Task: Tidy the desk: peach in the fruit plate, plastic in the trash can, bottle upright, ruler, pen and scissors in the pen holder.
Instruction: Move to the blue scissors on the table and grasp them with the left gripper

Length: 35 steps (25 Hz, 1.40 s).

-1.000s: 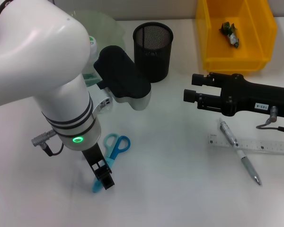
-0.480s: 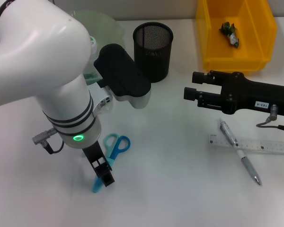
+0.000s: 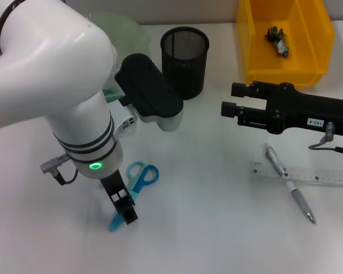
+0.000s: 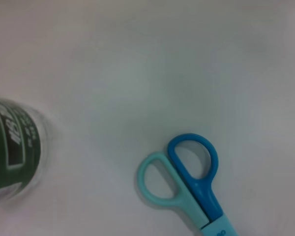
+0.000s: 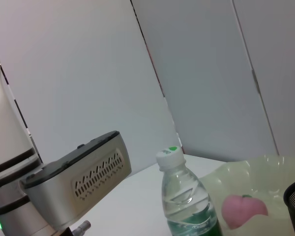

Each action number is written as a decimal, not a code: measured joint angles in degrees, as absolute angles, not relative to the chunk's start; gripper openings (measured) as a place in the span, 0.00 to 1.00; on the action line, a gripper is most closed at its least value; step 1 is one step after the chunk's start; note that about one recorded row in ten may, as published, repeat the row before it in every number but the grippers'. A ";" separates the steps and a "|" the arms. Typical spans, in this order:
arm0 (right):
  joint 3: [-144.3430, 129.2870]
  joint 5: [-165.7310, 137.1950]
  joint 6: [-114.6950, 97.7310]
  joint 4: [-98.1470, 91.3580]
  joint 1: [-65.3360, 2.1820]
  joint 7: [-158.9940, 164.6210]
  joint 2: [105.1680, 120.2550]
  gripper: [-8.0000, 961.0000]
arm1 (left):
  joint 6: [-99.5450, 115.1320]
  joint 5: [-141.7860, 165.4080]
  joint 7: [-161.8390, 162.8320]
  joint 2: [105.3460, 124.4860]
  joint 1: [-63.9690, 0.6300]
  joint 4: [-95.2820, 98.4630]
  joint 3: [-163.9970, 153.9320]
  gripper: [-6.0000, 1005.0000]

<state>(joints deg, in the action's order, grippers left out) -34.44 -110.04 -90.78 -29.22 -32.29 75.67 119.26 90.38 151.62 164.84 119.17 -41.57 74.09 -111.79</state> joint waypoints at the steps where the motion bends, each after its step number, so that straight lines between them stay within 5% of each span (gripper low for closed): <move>1: -34.45 -110.04 -90.78 -29.20 -32.33 75.67 119.26 0.68 | 90.37 151.67 164.84 119.17 -41.60 74.09 -111.80 0.84; 35: -34.47 -109.43 -90.70 -29.27 -32.51 75.67 119.20 0.68 | 90.67 152.74 164.74 119.17 -42.09 74.47 -112.19 0.83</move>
<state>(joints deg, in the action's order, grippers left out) -34.47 -109.43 -90.70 -29.27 -32.51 75.68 119.20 90.67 152.74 164.74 119.17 -42.09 74.47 -112.19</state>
